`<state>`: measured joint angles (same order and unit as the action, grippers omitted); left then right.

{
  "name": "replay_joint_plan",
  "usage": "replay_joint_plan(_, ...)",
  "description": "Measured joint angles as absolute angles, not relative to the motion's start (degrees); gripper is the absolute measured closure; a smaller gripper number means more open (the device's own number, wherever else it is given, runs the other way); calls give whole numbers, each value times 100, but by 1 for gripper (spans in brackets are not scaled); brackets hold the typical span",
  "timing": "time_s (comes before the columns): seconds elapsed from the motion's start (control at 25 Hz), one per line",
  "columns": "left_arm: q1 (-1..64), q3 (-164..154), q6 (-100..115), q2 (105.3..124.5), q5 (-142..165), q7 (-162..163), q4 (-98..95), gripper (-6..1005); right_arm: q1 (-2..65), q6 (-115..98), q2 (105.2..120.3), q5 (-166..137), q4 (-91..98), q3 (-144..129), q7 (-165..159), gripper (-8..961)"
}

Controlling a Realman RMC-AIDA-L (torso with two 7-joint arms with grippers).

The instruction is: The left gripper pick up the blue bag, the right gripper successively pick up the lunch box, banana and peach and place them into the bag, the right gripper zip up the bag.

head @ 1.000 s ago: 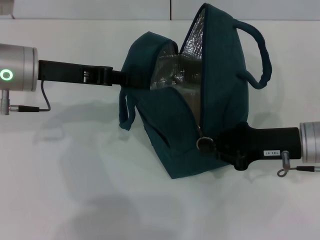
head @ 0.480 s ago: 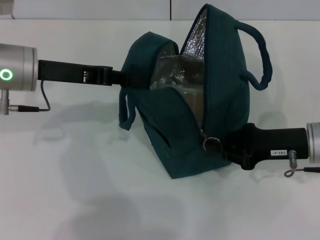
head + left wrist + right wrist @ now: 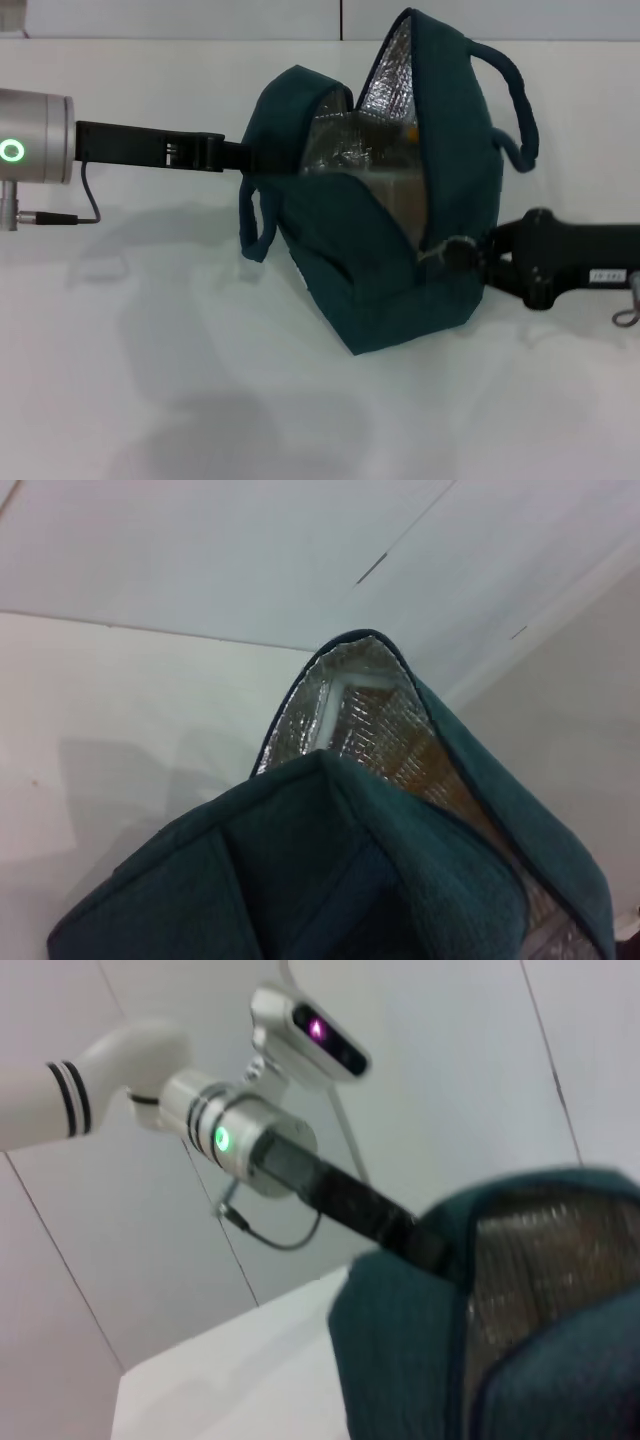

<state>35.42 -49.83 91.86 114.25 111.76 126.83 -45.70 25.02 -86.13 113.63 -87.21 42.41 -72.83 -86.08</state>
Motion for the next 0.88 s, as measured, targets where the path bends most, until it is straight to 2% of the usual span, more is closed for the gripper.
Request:
replay_joint_plan(0.24, 3533, -4983, 9191, 11425, 11166, 12682, -4570, 828, 2385, -8677, 11413, -8734, 4961, -7258, -8779, 937)
replay_joint_plan(0.6, 3533, -4983, 9194, 11439, 11165, 12657, -4570, 822, 2607, -8664, 11529, -8948, 5228, -7429, -8729, 936)
replay_joint_plan(0.88, 3548, -4990, 9225, 11450, 11139, 12647, -4570, 818, 2792, -8548, 11565, -8926, 5344, -7780, -8701, 935)
